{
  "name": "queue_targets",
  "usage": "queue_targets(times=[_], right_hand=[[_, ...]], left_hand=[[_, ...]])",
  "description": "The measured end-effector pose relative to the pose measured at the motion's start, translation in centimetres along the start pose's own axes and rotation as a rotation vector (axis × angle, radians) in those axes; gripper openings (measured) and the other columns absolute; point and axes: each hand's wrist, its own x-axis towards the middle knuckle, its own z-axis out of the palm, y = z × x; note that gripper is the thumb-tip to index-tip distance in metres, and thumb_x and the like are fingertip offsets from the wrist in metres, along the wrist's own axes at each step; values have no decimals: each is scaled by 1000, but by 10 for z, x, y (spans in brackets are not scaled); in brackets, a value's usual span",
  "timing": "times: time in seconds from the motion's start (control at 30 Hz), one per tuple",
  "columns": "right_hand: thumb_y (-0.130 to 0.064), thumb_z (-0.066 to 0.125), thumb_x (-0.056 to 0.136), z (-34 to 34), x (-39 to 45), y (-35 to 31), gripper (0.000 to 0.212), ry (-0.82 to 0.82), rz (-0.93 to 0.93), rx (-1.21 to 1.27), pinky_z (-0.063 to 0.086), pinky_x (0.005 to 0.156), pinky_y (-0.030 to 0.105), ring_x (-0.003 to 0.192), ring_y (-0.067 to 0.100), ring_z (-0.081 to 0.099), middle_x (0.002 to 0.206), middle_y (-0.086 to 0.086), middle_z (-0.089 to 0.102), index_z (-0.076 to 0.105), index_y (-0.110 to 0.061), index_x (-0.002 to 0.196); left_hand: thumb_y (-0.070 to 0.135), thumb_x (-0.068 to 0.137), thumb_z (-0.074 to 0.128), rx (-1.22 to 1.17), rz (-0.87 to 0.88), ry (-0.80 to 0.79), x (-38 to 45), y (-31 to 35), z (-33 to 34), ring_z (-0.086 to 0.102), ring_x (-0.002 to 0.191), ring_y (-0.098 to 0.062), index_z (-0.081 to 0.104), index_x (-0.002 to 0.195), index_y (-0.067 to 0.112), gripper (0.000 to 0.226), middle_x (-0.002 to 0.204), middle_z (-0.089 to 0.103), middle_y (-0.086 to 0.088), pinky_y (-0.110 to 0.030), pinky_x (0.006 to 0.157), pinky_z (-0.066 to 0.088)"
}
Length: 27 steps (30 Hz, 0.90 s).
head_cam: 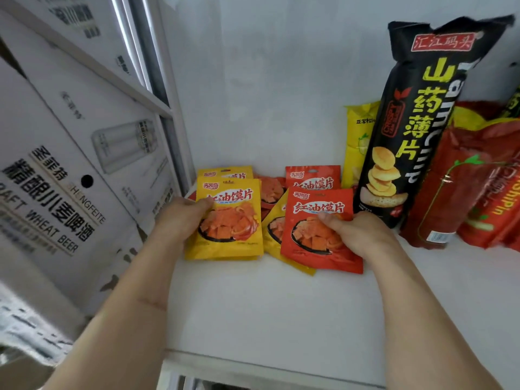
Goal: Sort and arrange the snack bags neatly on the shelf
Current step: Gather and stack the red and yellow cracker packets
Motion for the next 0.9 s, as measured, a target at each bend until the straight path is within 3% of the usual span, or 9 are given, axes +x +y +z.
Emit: queue_targets(times=[0.13,0.17,0.23,0.3,0.4,0.6,0.7,0.8,0.9], right_hand=[[-73,61,79,-1,-1,0,57,6,7,9,53,89,40,91,25,67,98,-1,72,73,-23,105],[-70,63,79,0,-3,-1,55,9,-7,26,53,88,39,89,23,67,97,-2,72,72,-24,107],[-65,68,79,6,-4,-1,53,12,-26,67,53,87,37,89,20,68,99,-5,72,69,-27,116],[-63,70,77,11,-5,-3,55,17,-26,89,53,87,37,91,19,68,103,-6,73,66,-29,120],[-61,73,75,15,-6,-6,55,42,-5,144,54,90,39,90,20,69,102,-6,74,68,-28,118],[-58,72,79,19,-9,-12,46,65,58,225,55,91,43,89,23,70,100,-1,74,71,-24,111],[-47,74,83,20,-11,-15,35,69,81,258,54,90,41,89,23,69,100,0,74,71,-23,108],[-39,75,85,17,-12,-17,28,56,101,303,52,86,36,87,21,68,100,2,73,71,-20,104],[-40,74,85,14,-11,-19,32,53,162,357,53,92,39,91,24,69,105,5,73,72,-18,109]], left_hand=[[71,33,85,-33,-44,-43,4,-1,3,73,86,-27,67,97,18,85,96,75,-5,-47,86,59],[68,34,87,-29,-63,-68,-6,9,2,72,86,-26,67,96,17,83,96,74,-6,-44,87,58],[55,56,90,-5,-85,-90,-19,20,2,65,80,-21,62,84,14,57,89,68,-5,-35,83,52],[40,71,88,-18,-93,-62,-18,22,4,59,81,-22,56,78,15,41,87,61,-4,-34,81,47],[37,68,91,-88,-93,-67,-13,21,6,66,95,-28,62,83,15,39,100,69,-8,-41,92,54],[29,80,82,-190,-158,-169,-2,21,6,73,83,-29,72,94,16,22,96,76,-10,-44,81,60],[23,77,85,-232,-172,-214,5,21,3,73,78,-30,72,92,12,23,91,76,-13,-43,74,60],[23,73,87,-287,-185,-272,13,18,1,75,85,-32,73,104,12,35,96,78,-13,-52,82,60],[35,69,87,-290,-174,-268,22,12,1,76,84,-34,73,106,15,45,94,78,-11,-58,83,58]])
